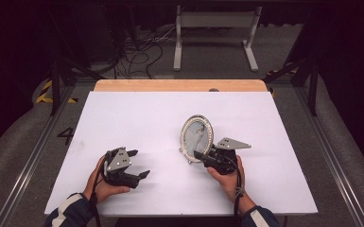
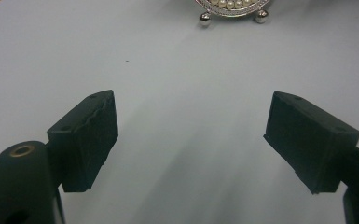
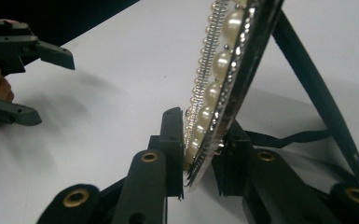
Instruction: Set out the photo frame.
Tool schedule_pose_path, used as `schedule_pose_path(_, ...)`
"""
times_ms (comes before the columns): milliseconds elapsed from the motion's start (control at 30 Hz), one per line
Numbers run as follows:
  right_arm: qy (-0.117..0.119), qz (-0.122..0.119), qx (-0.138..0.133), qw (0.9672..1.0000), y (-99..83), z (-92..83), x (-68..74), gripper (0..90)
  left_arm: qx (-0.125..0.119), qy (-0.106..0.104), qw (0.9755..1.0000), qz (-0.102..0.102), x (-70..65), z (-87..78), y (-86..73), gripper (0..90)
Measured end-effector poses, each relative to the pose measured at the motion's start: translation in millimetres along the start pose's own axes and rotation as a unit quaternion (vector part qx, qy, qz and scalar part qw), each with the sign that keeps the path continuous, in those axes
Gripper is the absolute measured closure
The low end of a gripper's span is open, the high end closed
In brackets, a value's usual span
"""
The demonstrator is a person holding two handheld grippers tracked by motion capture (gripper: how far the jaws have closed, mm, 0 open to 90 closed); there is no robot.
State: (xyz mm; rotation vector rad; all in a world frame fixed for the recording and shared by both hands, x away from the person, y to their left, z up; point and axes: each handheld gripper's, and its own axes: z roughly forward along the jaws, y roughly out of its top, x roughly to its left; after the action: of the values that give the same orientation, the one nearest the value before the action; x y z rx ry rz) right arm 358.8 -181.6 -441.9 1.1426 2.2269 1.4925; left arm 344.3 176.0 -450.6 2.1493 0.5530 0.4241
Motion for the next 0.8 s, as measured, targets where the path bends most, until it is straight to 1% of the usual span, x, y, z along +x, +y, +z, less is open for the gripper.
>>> schedule_pose_path(33,0.005,0.001,0.005,1.0,0.4,-1.6,-0.5,77.1,-0.001,-0.001,1.0,0.0,-0.2,0.2,0.3,17.5)
schedule_pose_path(100,0.007,-0.002,0.009,0.9999,0.7,-2.9,-1.3,77.3,-0.002,-0.002,1.0,0.002,-0.5,0.5,2.1,17.5)
schedule_pose_path(167,0.009,-0.005,0.013,0.9999,1.3,-3.9,-1.8,77.3,-0.005,-0.001,1.0,0.008,0.5,0.4,6.4,17.6)
schedule_pose_path(233,0.01,-0.003,0.013,0.9999,1.5,-4.1,-1.9,77.1,-0.011,0.0,0.9999,0.011,2.9,1.2,11.7,17.7)
schedule_pose_path(333,-0.002,-0.008,0.011,0.9999,1.6,-3.7,0.7,74.7,-0.02,-0.015,0.9997,0.005,10.9,8.0,22.8,17.6)
schedule_pose_path(400,-0.011,-0.01,0.007,0.9999,2.2,-5.5,2.1,71.2,-0.02,-0.023,0.9995,-0.002,13.8,14.7,28.2,16.0)
schedule_pose_path(433,-0.014,-0.009,0.006,0.9998,2.4,-6.6,2.7,70.2,-0.018,-0.025,0.9995,-0.001,15.1,18.8,31.7,15.4)
schedule_pose_path(500,-0.033,-0.017,0.011,0.9993,2.8,-11.7,5.8,67.0,-0.017,-0.035,0.9992,0.0,16.5,27.1,38.5,15.3)
schedule_pose_path(567,-0.04,-0.028,0.009,0.9988,2.7,-18.9,9.6,63.8,-0.018,-0.052,0.9985,-0.002,17.9,37.3,46.8,14.9)
schedule_pose_path(600,-0.04,-0.028,0.009,0.9988,2.7,-18.9,9.6,63.8,-0.018,-0.052,0.9985,-0.002,17.9,37.3,46.8,15.1)
schedule_pose_path(667,-0.048,-0.046,0.002,0.9978,2.8,-27.1,13.2,64.1,-0.023,-0.069,0.9973,-0.005,20.1,49.0,55.5,15.0)
schedule_pose_path(700,-0.051,-0.05,-0.002,0.9975,2.9,-30.3,14.4,64.0,-0.022,-0.075,0.9969,-0.009,20.5,52.9,58.0,15.2)
schedule_pose_path(800,-0.056,-0.05,-0.014,0.9971,4.1,-35.1,15.0,64.2,-0.022,-0.087,0.9959,-0.012,21.9,71.1,67.2,15.1)
